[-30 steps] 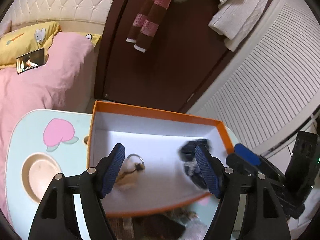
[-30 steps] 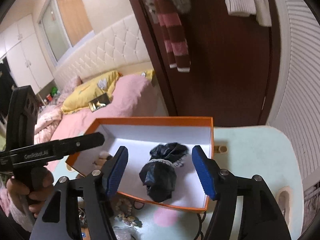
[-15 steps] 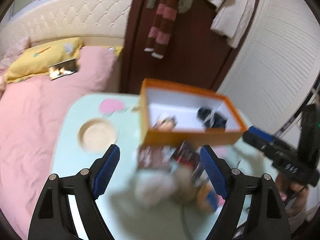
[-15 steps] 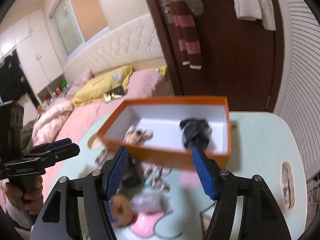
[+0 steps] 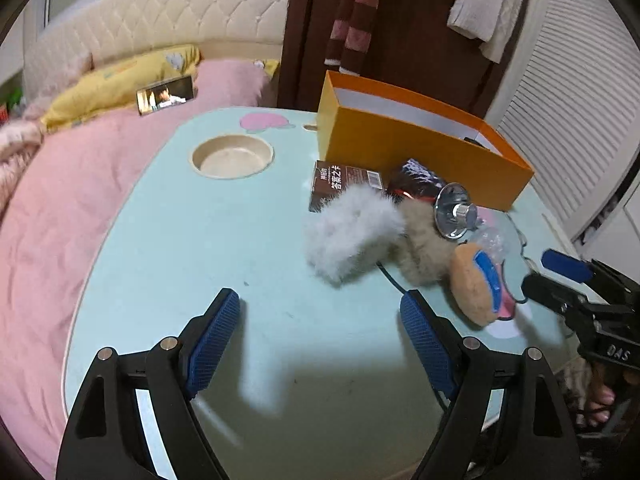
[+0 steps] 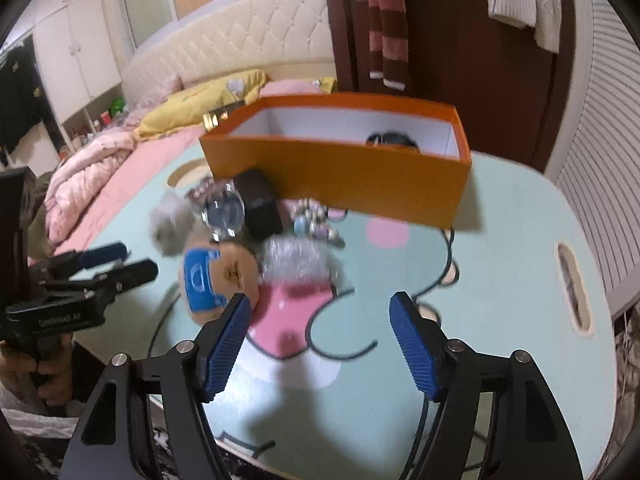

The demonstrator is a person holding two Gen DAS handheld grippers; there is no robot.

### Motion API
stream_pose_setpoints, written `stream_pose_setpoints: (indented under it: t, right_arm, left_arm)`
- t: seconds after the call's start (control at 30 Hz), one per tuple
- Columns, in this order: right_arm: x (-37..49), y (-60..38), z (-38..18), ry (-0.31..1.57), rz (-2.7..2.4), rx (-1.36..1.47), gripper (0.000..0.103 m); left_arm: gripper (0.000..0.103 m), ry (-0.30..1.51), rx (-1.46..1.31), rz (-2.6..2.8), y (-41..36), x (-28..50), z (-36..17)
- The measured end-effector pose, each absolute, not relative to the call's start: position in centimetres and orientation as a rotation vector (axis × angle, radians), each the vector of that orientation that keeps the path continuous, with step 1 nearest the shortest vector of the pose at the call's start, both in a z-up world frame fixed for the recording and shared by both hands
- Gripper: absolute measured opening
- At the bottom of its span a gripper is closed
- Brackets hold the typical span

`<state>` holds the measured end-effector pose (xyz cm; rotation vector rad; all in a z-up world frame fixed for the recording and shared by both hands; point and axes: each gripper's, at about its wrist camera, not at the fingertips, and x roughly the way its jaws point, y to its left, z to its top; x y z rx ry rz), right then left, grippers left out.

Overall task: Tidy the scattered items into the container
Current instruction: 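Withdraw both open tools from the orange box back toward the table items, then grasp the teddy bear with blue patch with the right tool while the left tool grasps the white fluffy ball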

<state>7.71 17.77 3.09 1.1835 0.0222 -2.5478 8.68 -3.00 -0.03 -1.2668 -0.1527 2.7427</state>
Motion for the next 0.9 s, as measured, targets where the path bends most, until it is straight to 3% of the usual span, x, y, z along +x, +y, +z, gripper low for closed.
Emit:
stream_pose_setpoints:
  t: [0.13,0.17,0.37,0.43,0.5,0.67,0.8,0.9]
  right_arm:
    - [8.0,17.9,1.7,0.000,-2.551,1.236,0.078]
    - [8.0,17.9,1.7,0.000,-2.548,1.239,0.078]
    - [8.4,17.8,2.0,0.015,-2.549,1.223,0.079]
    - [8.7,17.9,2.6,-0.001,-2.564,1.178,0.076]
    - [8.9,18.1,3.6,-0.029,-2.577,1.129,0.064]
    - [8.1,17.1,5.5,-0.150,-2.449,1.063,0.056]
    - [7.8,14.5,5.5,-0.081,-2.356,1.066,0.042]
    - [7.7,12.7,5.2,-0.001,-2.332,1.067,0.042]
  left_arm:
    - [0.095,-0.083,-1.226,2.777,-2.4,9.0,-0.7]
    - [0.102,-0.056,-1.231,2.776,-2.0,8.9,-0.9]
    - [0.103,0.045,-1.231,2.815,-0.9,9.0,-1.4]
    - [0.103,0.044,-1.223,2.822,-1.0,9.1,-1.5]
    - [0.103,0.043,-1.215,2.824,-1.1,9.2,-1.5]
    - [0.103,-0.022,-1.196,2.828,-1.7,9.4,-1.3]
    - [0.103,-0.176,-1.171,2.839,-3.7,9.6,-0.8]
    - [0.103,-0.254,-1.172,2.839,-5.2,9.4,-0.4]
